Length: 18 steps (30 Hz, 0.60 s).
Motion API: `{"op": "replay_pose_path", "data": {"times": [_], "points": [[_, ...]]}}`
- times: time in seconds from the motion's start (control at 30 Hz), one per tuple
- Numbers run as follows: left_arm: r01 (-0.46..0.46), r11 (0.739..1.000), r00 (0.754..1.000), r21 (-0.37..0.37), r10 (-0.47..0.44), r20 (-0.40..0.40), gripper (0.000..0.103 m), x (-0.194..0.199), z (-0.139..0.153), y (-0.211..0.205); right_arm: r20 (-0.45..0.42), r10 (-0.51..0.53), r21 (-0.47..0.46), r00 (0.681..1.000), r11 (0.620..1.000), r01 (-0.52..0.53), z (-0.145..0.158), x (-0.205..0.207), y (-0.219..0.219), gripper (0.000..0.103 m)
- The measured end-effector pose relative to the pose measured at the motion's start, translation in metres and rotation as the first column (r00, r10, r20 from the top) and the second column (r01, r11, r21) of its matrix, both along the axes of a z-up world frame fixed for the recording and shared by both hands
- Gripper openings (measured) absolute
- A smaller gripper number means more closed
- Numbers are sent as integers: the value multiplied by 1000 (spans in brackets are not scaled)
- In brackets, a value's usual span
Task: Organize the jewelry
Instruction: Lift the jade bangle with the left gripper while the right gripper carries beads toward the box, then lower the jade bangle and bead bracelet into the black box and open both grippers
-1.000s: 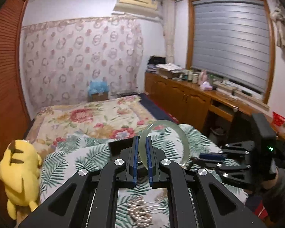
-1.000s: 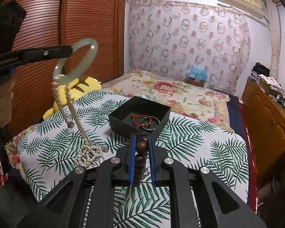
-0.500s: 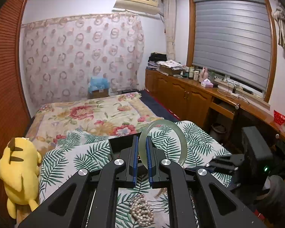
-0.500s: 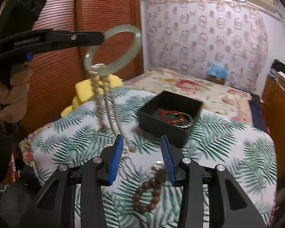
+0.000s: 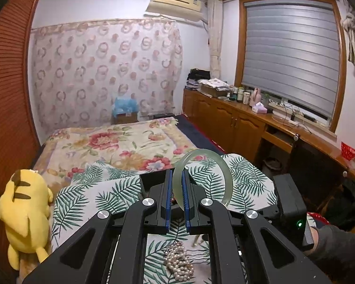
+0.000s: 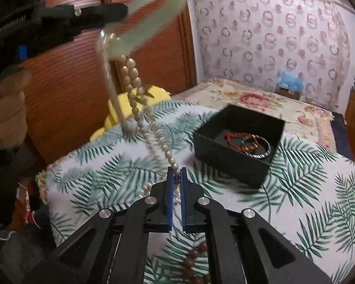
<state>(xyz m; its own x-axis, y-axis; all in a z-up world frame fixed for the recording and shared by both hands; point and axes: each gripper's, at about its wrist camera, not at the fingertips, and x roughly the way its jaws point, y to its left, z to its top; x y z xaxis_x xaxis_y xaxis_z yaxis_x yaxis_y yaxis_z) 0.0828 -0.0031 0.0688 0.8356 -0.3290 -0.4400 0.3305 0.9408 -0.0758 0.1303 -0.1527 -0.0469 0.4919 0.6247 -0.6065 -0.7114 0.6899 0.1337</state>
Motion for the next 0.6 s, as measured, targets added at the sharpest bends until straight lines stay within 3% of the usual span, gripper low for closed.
{"op": "replay_pose_path", "data": {"times": [0.33,0.6], "points": [[-53,998,998,-23,53,19,7,4,4,13,53,-123,-48,991,991,126,11,7,-36,6],[-66,998,998,7,66,-24,7,27,-13,10,163,-122,8,979,992,123,58,7,-44,6]]}}
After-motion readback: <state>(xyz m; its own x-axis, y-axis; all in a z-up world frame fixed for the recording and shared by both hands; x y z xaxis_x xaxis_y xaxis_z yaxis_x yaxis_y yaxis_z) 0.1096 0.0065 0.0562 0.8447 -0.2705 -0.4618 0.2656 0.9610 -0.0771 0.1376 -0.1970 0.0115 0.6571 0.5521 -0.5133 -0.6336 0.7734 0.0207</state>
